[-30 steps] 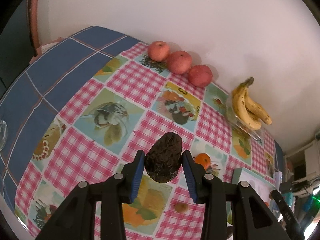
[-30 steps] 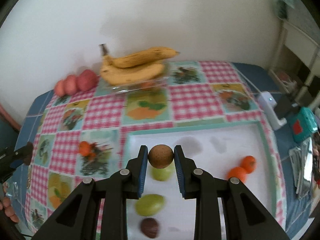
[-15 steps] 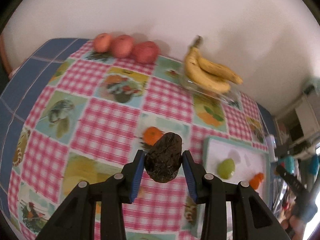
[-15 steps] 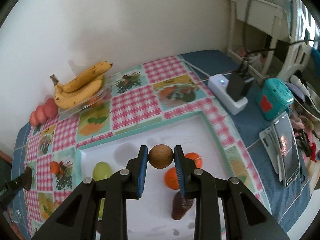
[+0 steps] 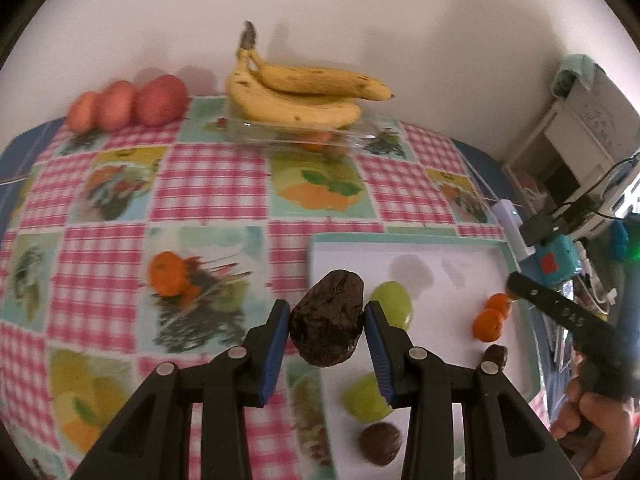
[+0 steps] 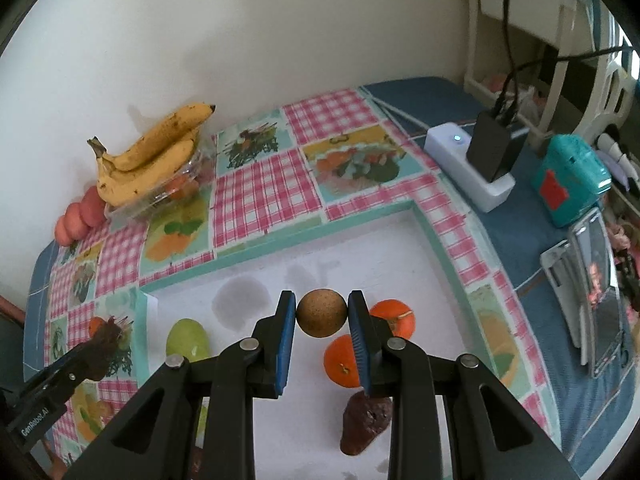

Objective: Organize fruits
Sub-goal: 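Lower the brown fruits into the white tray and open both tools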

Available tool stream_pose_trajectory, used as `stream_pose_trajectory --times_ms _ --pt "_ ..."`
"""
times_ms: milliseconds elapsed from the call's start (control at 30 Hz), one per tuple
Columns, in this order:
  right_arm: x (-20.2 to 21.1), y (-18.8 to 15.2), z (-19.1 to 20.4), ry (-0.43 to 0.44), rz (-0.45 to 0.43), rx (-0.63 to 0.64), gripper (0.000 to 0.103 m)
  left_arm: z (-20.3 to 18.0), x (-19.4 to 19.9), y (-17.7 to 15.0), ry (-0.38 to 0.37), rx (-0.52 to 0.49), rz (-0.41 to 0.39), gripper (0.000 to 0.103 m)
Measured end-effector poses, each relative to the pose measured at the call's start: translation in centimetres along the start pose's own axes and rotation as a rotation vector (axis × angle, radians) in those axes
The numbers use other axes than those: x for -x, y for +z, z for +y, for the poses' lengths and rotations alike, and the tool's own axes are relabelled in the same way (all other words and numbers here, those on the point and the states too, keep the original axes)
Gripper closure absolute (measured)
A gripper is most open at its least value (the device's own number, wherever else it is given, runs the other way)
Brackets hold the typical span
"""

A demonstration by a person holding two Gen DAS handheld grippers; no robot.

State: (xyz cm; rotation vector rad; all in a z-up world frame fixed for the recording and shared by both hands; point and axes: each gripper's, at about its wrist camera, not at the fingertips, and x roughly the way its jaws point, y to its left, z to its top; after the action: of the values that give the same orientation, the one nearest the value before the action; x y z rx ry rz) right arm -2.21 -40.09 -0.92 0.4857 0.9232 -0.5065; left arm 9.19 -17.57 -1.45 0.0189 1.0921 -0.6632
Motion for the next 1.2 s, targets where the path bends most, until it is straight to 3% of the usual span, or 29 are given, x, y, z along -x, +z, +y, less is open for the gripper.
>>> stream_pose_trajectory --times_ms 367,1200 --pt "-3.0 0.3 1.2 -0.008 0.023 0.051 0.075 -0.9 -4.3 0.8 -0.004 -0.019 0.001 0.062" --pt "-6.8 0.8 1.4 -0.063 0.062 0.090 0.075 -1.8 -8.6 1.9 -0.040 -0.018 0.042 0.062"
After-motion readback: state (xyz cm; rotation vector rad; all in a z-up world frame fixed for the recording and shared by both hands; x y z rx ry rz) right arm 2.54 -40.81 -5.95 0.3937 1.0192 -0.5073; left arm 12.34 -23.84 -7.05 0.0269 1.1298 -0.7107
